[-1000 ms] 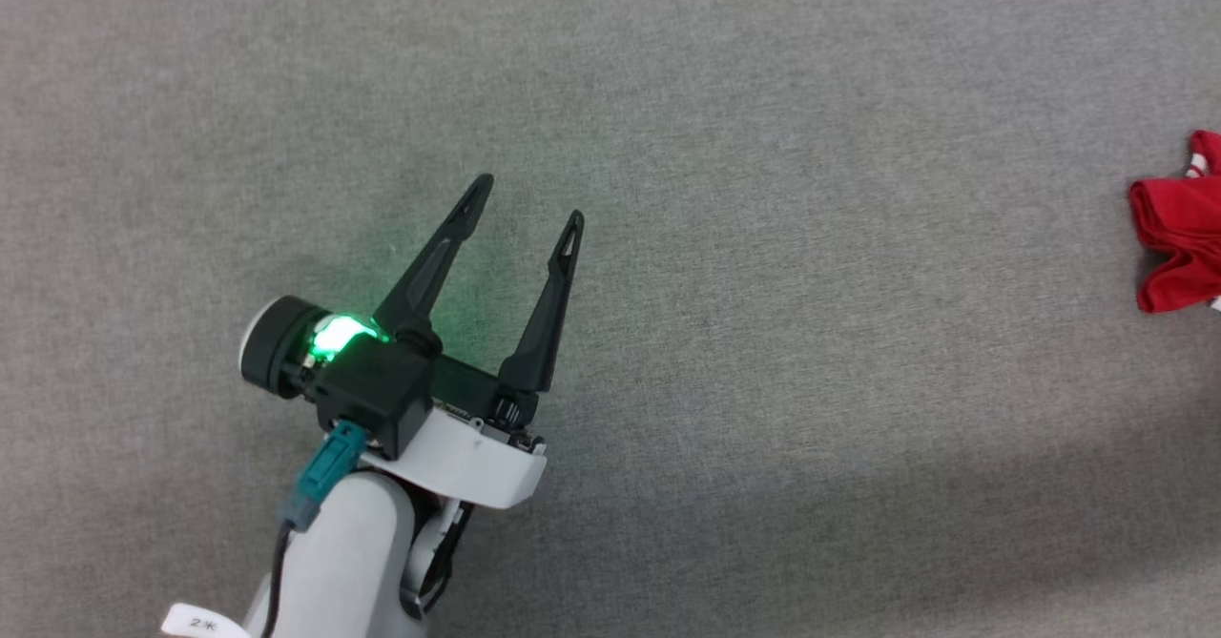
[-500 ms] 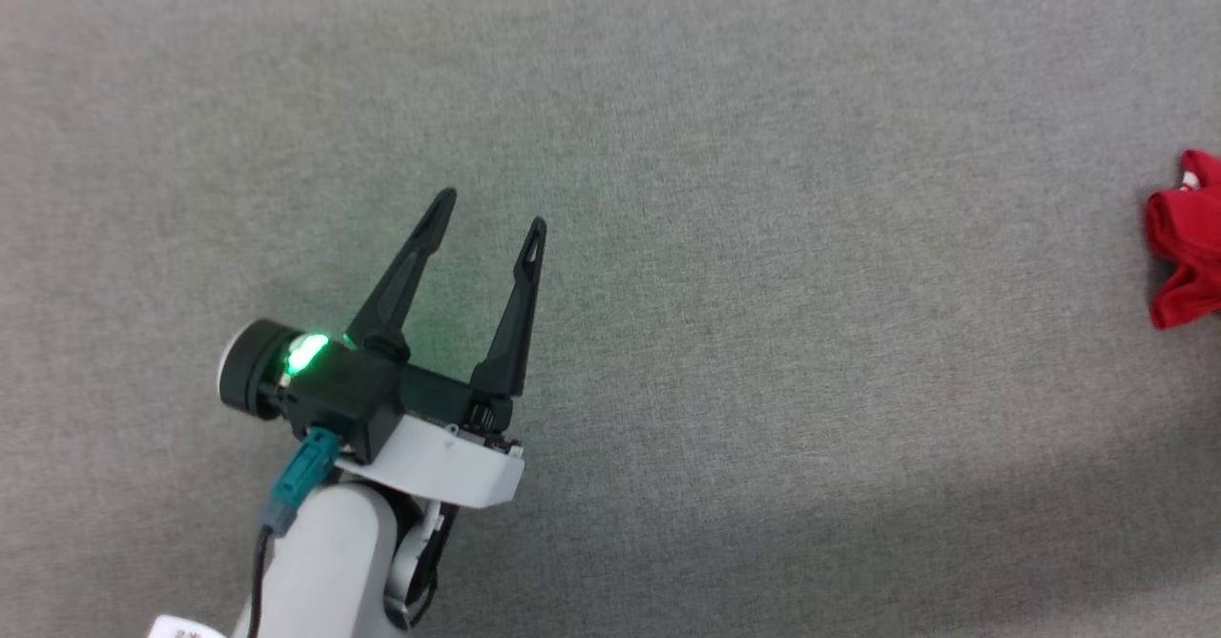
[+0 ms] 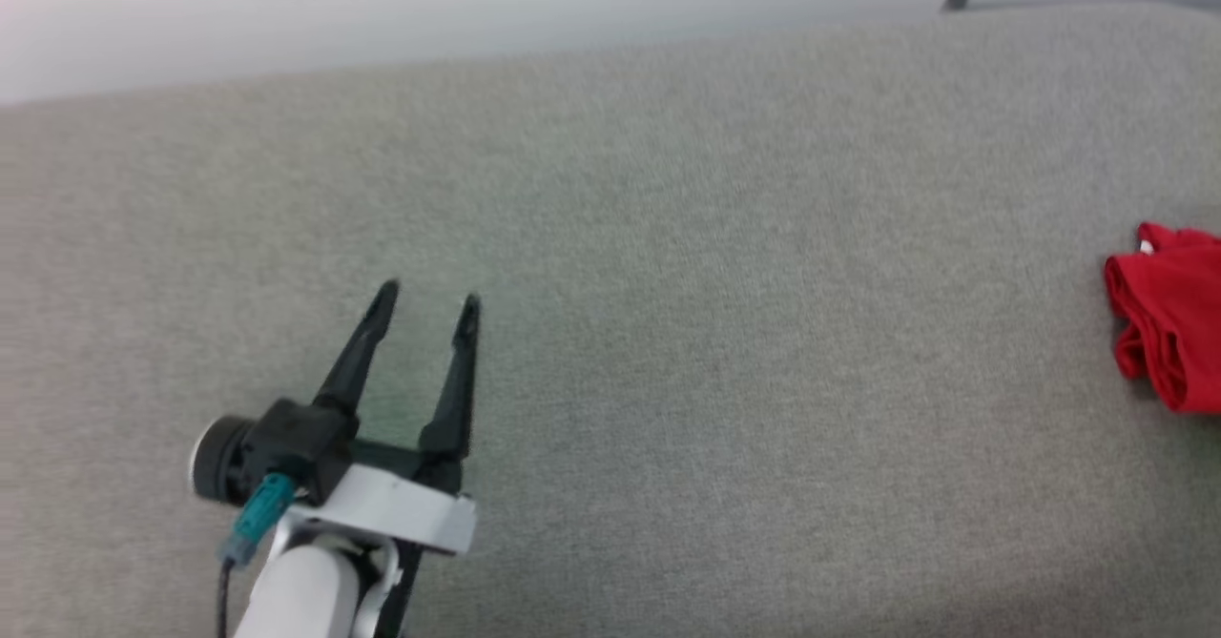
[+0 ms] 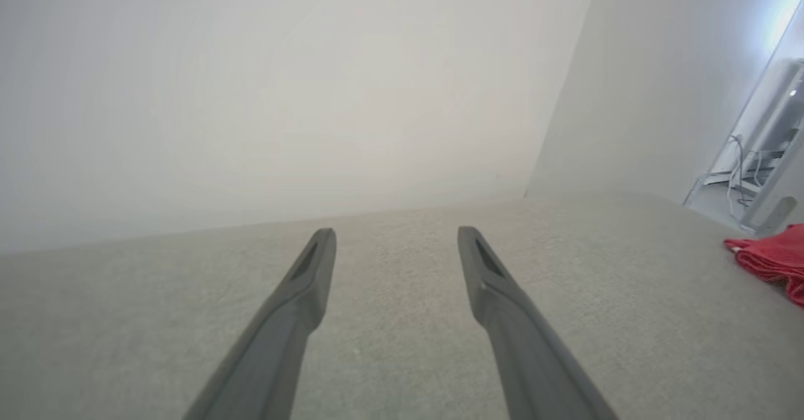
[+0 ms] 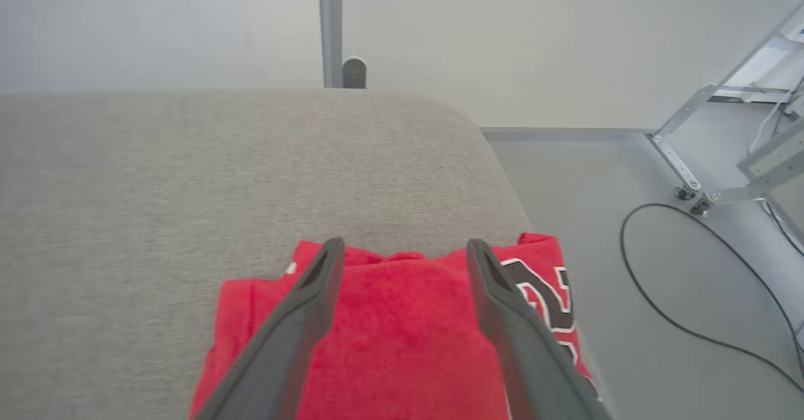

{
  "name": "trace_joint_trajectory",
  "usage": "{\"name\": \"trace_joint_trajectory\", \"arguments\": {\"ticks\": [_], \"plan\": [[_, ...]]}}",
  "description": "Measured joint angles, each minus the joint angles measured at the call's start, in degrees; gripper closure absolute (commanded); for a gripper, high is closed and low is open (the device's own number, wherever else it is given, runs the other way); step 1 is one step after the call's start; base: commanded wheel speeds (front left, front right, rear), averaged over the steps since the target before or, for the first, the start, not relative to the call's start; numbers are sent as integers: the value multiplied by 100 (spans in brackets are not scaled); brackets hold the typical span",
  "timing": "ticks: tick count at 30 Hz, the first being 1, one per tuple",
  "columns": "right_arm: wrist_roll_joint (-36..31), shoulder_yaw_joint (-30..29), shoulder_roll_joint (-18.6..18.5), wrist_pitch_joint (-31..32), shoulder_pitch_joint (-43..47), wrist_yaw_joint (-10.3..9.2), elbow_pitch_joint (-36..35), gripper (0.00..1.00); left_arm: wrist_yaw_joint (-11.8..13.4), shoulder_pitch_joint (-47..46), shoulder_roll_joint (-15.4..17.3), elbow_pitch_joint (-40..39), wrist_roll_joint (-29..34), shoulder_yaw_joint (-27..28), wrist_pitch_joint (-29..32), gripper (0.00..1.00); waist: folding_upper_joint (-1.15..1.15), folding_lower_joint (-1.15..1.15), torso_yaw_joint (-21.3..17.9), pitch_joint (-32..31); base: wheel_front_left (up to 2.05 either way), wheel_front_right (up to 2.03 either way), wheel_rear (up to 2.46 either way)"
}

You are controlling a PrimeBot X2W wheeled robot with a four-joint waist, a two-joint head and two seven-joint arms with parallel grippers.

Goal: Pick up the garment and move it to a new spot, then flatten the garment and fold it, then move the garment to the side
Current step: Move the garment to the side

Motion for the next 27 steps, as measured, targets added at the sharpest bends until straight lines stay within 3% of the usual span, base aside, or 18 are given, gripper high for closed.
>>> {"name": "trace_joint_trajectory", "arguments": {"ticks": [12, 19, 27], "plan": [[14, 437, 777, -686, 859, 0, -812, 0, 82, 512, 108, 492, -252, 466, -12, 0, 0, 0, 315, -825, 0, 0, 0], [4, -51, 1062, -1083, 1552, 0, -1048, 0, 99, 1015, 101, 658, -296, 605, -16, 0, 0, 0, 482, -1338, 0, 0, 0], [-523, -999, 1377, -1157, 2547, 0, -2015, 0, 80, 1350, 62, 421, -293, 668, -18, 0, 0, 0, 745, -1700, 0, 0, 0]]}}
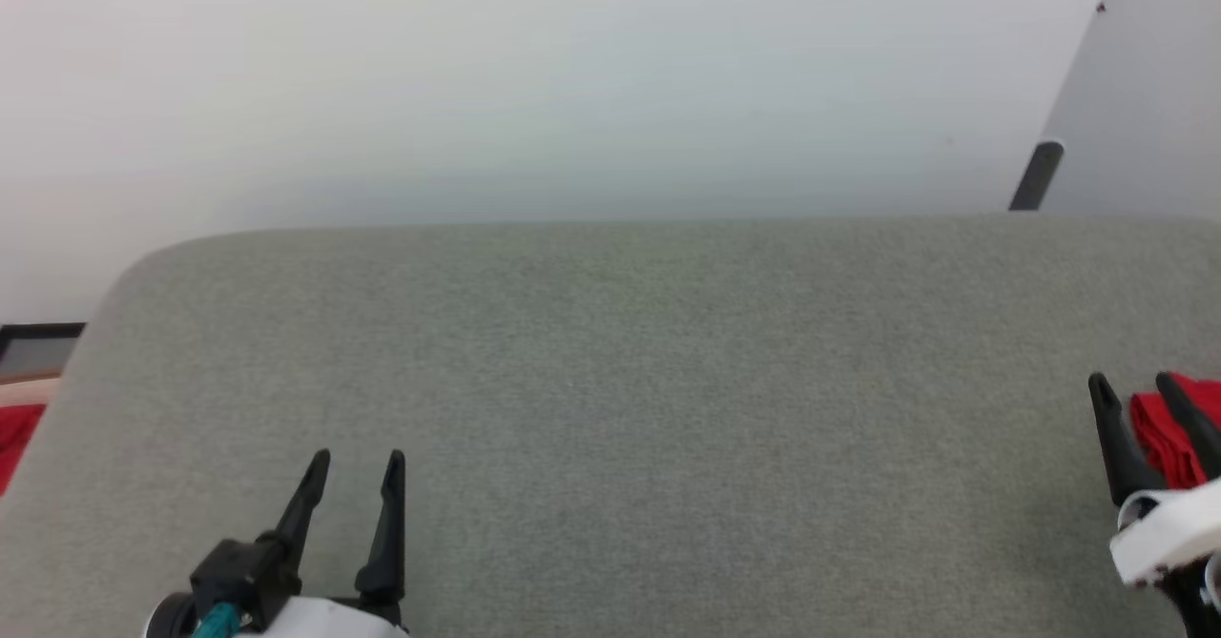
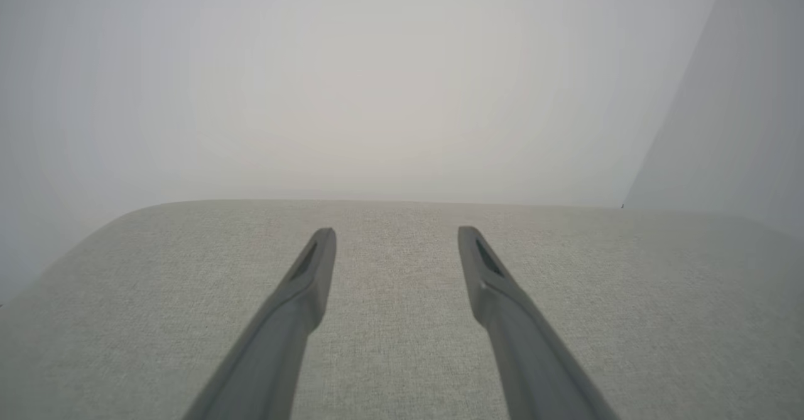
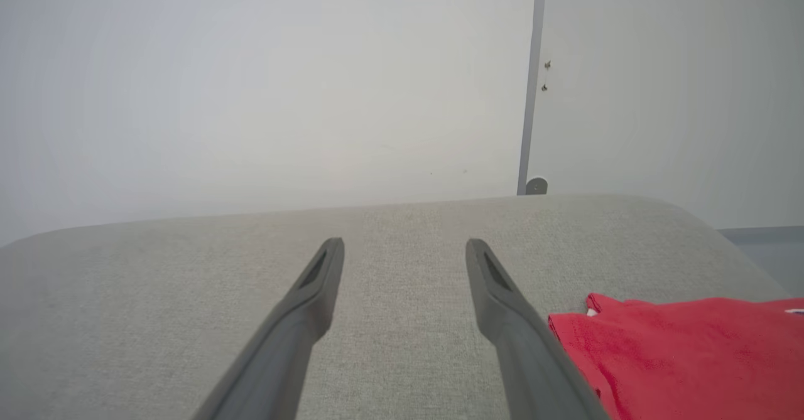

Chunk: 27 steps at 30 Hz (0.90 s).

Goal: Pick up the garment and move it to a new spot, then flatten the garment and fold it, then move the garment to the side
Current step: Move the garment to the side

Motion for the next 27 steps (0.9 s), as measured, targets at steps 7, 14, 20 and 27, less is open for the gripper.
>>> {"name": "trace_joint_trajectory", "arguments": {"ticks": [7, 14, 20, 27], "plan": [[-605, -797, 521, -2, 1041, 0, -983, 0, -34, 291, -30, -185, 2, 54, 0, 0, 0, 0, 210, -187, 0, 0, 0], [-1155, -1310, 1010, 29, 1785, 0, -1847, 0, -41, 598, -102, -463, 85, 109, 0, 0, 0, 0, 345, -289, 0, 0, 0], [-1575, -1644, 1347, 249, 2296, 0, -2571, 0, -81, 836, -127, -604, 126, 107, 0, 0, 0, 0, 368, -340, 0, 0, 0], [-1845, -1891, 1641, 442, 2635, 0, -3150, 0, -115, 1094, -185, -846, 70, 138, 0, 0, 0, 0, 341, -330, 0, 0, 0]]}}
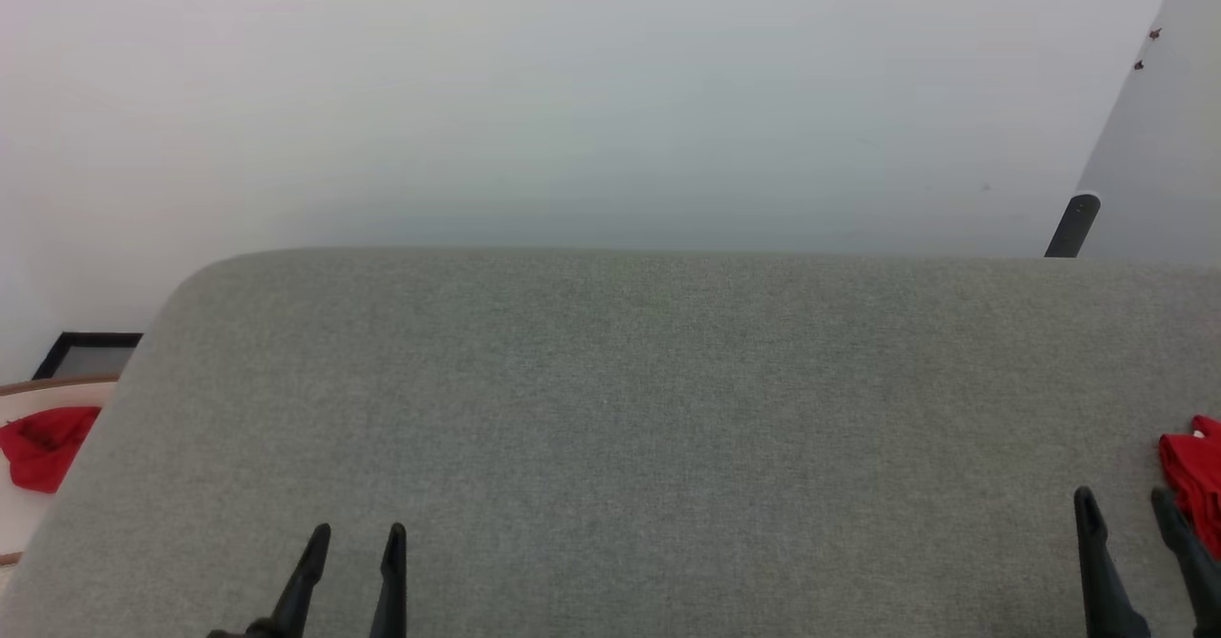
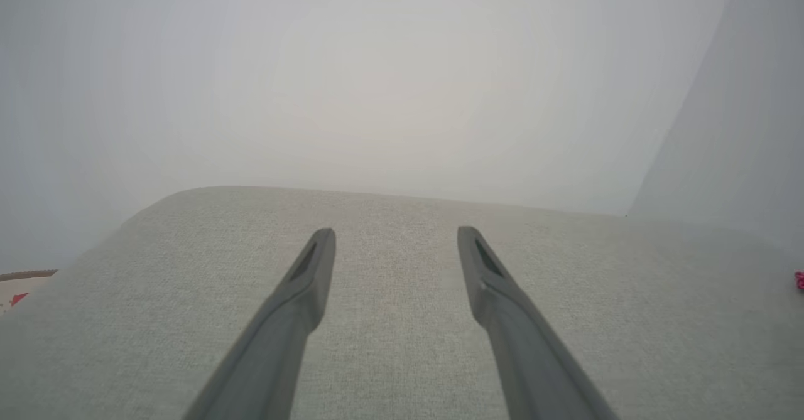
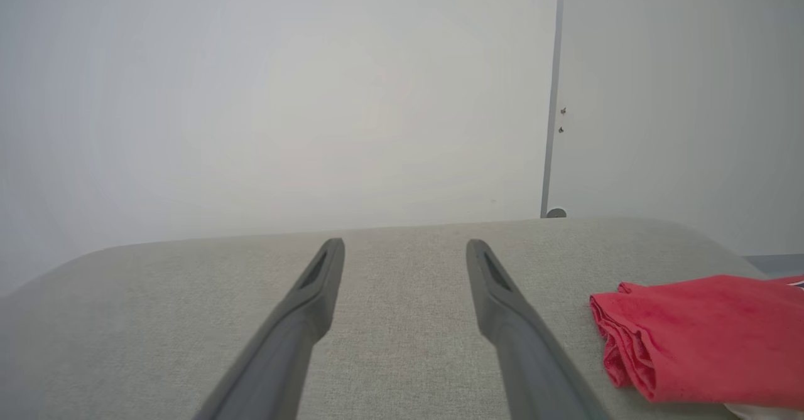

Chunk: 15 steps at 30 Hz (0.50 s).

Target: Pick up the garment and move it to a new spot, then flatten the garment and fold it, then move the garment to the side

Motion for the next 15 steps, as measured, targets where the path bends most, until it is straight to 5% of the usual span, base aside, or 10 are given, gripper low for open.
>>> {"name": "trace_joint_trajectory", "arguments": {"ticks": [15], "plan": [[-56, -129, 236, 200, 217, 0, -390, 0, -67, 129, 63, -186, -280, -83, 44, 0, 0, 0, -7, 21, 0, 0, 0]]}}
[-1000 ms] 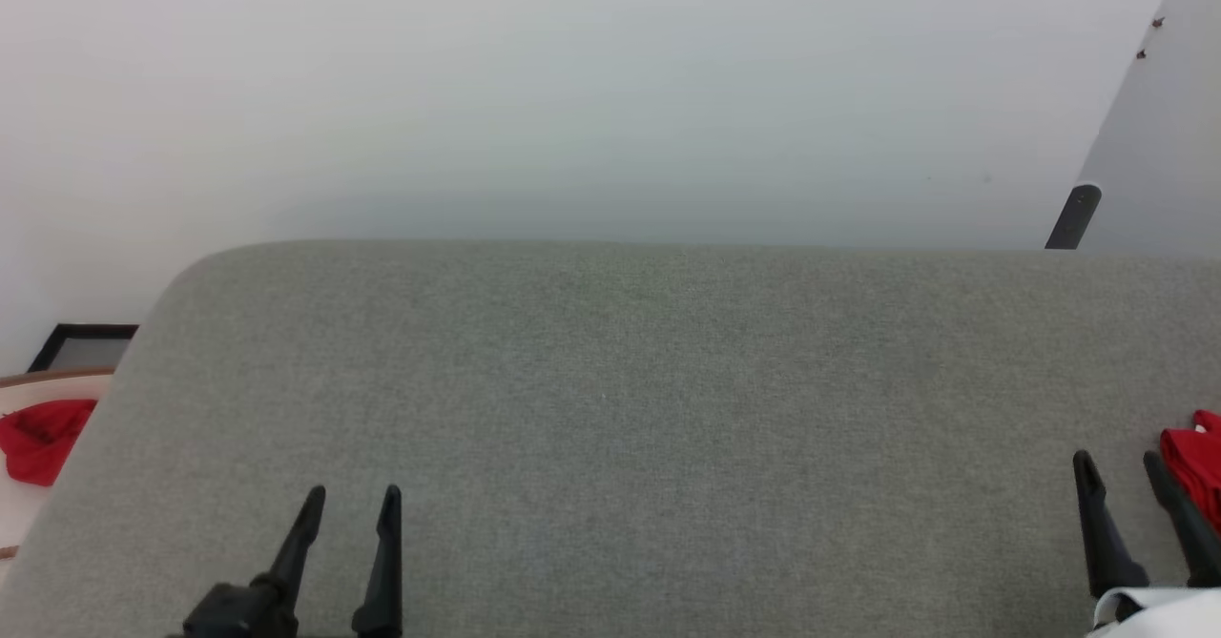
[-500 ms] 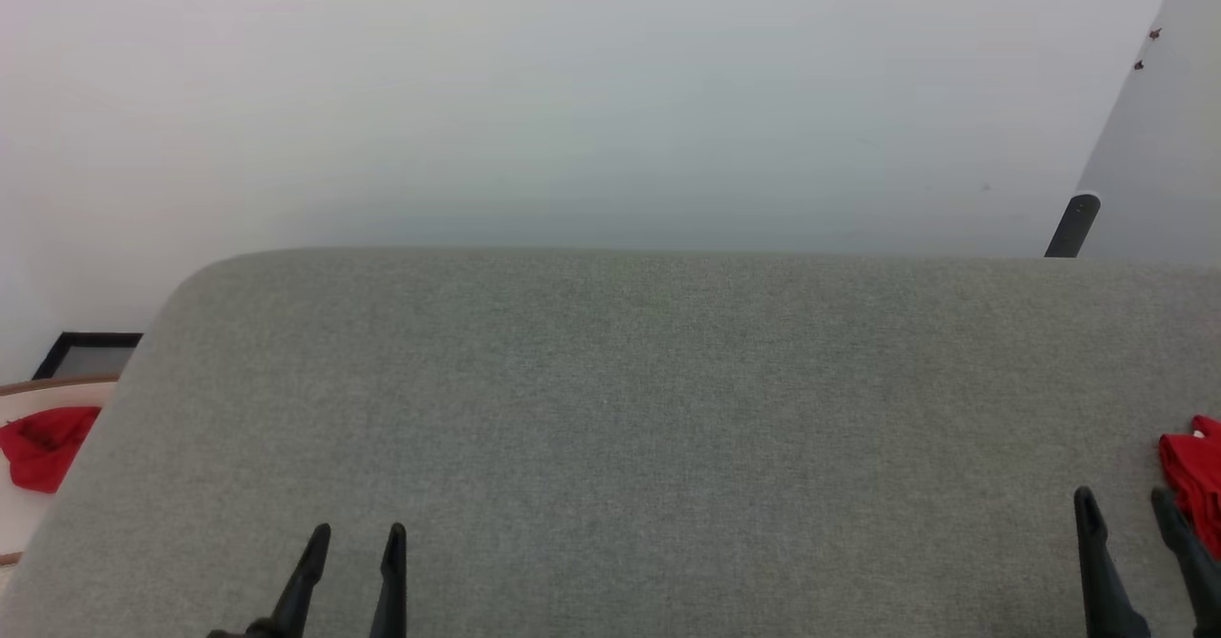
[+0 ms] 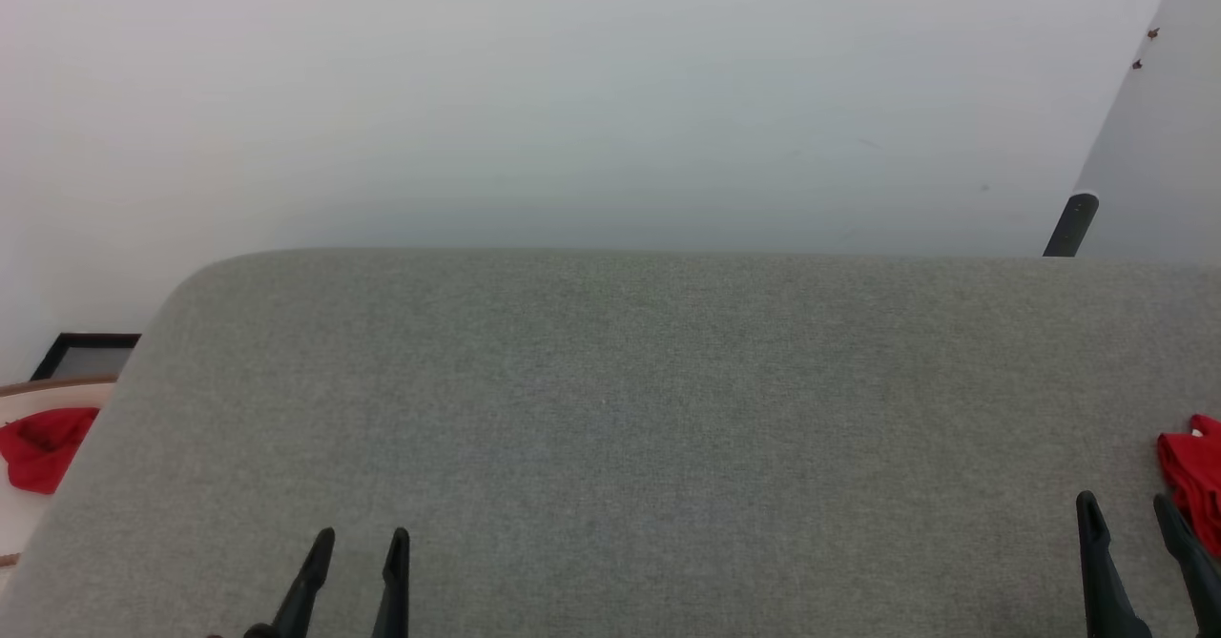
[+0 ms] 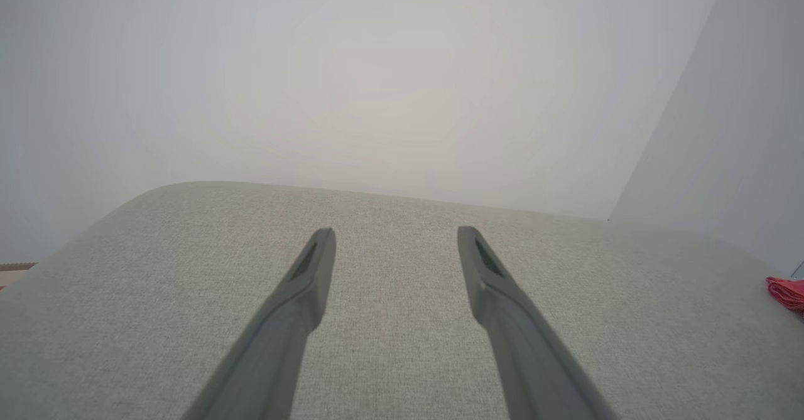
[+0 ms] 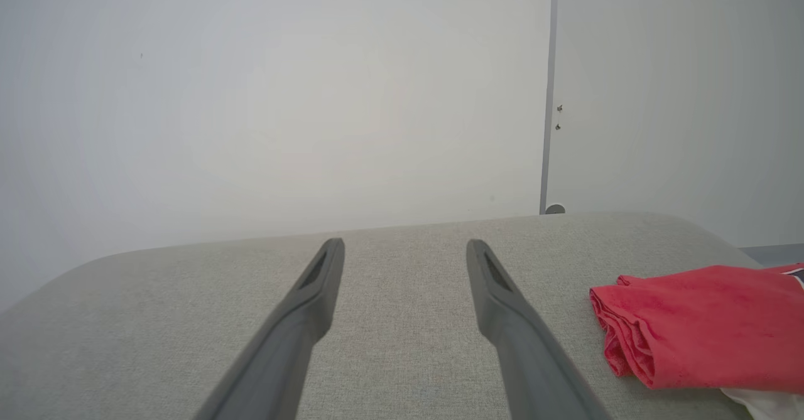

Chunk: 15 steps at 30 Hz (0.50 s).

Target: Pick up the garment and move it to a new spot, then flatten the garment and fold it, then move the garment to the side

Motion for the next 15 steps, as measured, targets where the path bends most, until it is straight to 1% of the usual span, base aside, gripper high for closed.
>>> {"name": "trace_joint_trajectory", "arguments": {"ticks": [15], "plan": [[7, -27, 23, 35, 22, 0, -64, 0, 60, 5, 38, -20, -29, -60, 47, 0, 0, 0, -39, 26, 0, 0, 0]]}}
